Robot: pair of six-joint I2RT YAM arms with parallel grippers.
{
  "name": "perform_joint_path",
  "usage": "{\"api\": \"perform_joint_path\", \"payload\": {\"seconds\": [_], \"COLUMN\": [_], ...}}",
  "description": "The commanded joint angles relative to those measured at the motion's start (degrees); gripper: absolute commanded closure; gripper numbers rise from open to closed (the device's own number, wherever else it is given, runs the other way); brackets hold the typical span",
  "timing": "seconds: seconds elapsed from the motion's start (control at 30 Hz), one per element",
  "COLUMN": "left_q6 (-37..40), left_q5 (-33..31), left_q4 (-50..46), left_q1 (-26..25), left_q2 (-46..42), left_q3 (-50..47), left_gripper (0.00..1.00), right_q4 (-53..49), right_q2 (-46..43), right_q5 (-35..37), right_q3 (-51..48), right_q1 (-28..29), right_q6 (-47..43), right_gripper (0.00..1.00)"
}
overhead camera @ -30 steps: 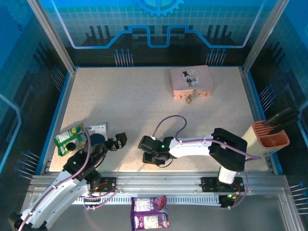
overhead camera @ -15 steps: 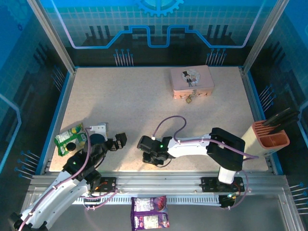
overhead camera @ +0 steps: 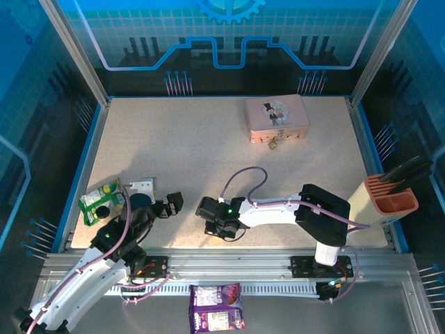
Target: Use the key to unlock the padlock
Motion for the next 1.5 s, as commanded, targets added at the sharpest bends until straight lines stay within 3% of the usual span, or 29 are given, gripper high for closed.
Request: {"api": "perform_joint_path", "payload": {"seconds": [0.0,0.13,0.27,0.37,0.5,0.67,0.8,0.97,1.47], "left_q6": [-0.68,-0.7,-0.68,-0.28,0.24,0.29,0.22,0.28,0.54], "left_q5": [-0.25,-0.41,0.05,1.57,6.23,6.78,5.56,5.25,5.72], "left_q4": [-0.35,-0.54,0.01,0.47,3.94,5.12,4.34,4.29,4.86], "left_q1": [-0.19,-0.23,-0.24,-0.24,-0.23,-0.22,-0.24,-0.24,-0.17], "left_q2": [-0.74,-0.69,-0.72,-0.51,1.63,4.36,2.01,-1.91,-1.82], "left_q3": [0.37,0.45,0.22,0.29,0.04,0.11,-0.26,-1.71,-1.86], "left_gripper": [0.01,0.01,0.01,0.01,0.01,0.01,0.01,0.01,0.01], "right_q4": [-2.47,-2.5,1.06,11.44,25.93,19.5,13.13,6.85,-8.78], "right_q2": [0.3,-1.2,-4.81,-8.83,-15.57,-19.17,-16.1,-10.01,2.1], "right_q5": [4.34,6.45,9.51,8.62,8.51,10.34,9.97,9.74,10.79], "right_q3": [0.91,1.24,-0.38,-5.37,-17.22,-19.64,-14.59,-6.87,6.13], "right_q1": [0.88,1.21,1.41,1.42,0.88,0.0,0.02,0.05,0.0], "right_q6": [-0.62,-3.71,-12.29,-21.75,-24.97,-23.82,-25.89,-28.2,-26.75], "right_gripper": [0.93,0.98,1.0,1.0,1.0,1.0,0.81,0.68,0.62]}}
